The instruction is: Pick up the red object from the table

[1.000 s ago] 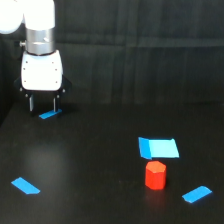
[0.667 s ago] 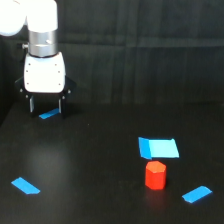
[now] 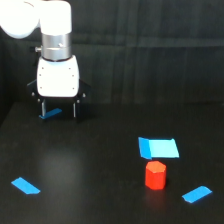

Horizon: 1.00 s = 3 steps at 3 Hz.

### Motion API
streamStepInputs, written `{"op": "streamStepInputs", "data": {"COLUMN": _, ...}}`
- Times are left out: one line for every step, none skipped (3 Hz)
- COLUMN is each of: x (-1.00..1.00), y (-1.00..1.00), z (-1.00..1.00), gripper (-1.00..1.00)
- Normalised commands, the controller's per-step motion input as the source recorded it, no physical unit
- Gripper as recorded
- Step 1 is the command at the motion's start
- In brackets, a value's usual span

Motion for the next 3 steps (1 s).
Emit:
{"op": "streamStepInputs", "data": {"x": 0.92, "y": -0.86, "z": -0.1, "gripper": 1.0}}
{"op": "streamStepInputs", "data": {"x": 0.97, "y": -0.86, "z": -0.01, "gripper": 0.94}}
{"op": "streamStepInputs", "data": {"x": 0.92, "y": -0.81, "z": -0.14, "gripper": 0.97}}
